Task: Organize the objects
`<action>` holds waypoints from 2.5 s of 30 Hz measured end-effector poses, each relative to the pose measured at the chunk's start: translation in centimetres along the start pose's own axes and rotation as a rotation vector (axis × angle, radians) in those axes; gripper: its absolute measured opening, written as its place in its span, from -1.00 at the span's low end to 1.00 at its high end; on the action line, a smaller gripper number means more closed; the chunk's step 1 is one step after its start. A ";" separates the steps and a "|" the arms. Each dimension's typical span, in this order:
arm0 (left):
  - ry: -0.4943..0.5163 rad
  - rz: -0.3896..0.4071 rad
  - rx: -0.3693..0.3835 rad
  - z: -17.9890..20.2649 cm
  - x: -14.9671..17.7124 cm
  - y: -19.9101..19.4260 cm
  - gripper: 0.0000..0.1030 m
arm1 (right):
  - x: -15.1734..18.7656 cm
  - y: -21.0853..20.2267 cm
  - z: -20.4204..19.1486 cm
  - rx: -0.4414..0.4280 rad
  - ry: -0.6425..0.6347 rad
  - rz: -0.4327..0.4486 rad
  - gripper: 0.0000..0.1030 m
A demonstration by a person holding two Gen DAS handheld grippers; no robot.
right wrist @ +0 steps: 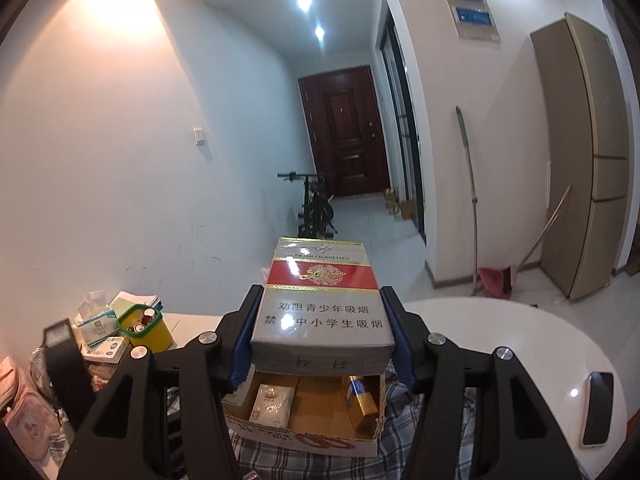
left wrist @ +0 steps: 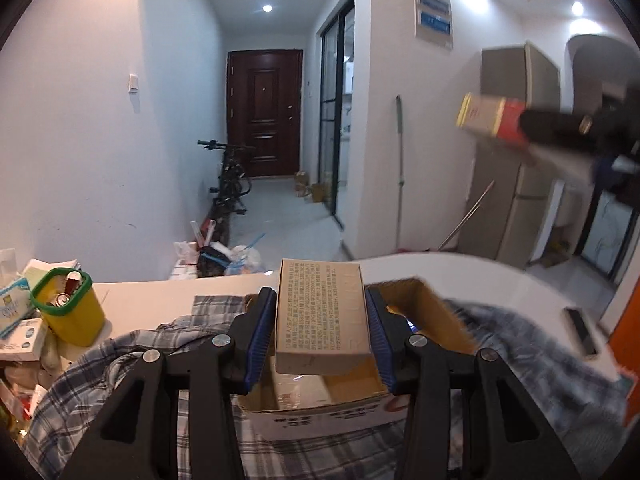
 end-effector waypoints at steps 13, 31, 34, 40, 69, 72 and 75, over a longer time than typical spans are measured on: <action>-0.050 -0.165 -0.029 -1.4 4.0 5.2 0.02 | 0.7 2.6 1.2 0.032 0.005 -0.068 0.08; -0.098 0.128 -0.192 -4.6 -1.6 -2.5 1.00 | 2.6 5.4 0.5 0.039 -0.007 -0.150 0.08; -0.128 0.092 -0.197 -5.5 -1.2 -1.6 1.00 | 4.8 7.8 0.5 0.022 0.011 -0.234 0.08; -0.179 -0.026 -0.159 -6.3 0.4 0.7 1.00 | 9.0 11.7 0.6 -0.036 0.074 -0.412 0.08; -0.174 0.228 -0.223 -5.9 -4.9 -9.7 1.00 | 1.8 4.6 1.7 0.018 0.030 -0.103 0.30; -0.266 0.286 -0.135 -6.9 -5.8 -12.6 1.00 | 0.0 1.9 1.2 -0.008 0.036 -0.033 0.35; -0.303 0.321 -0.058 -7.7 -6.7 -15.2 1.00 | -1.4 -0.6 0.6 -0.050 0.044 0.022 0.39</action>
Point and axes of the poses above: each gripper's, at about its wrist camera, not at the fingertips, and y roughly the way its jaws point, z to its right, x to its underside, the point moved 7 cm from there along y, roughly the way its jaws point, and after that the axes turned 1 degree about y, right-handed, at the moved point
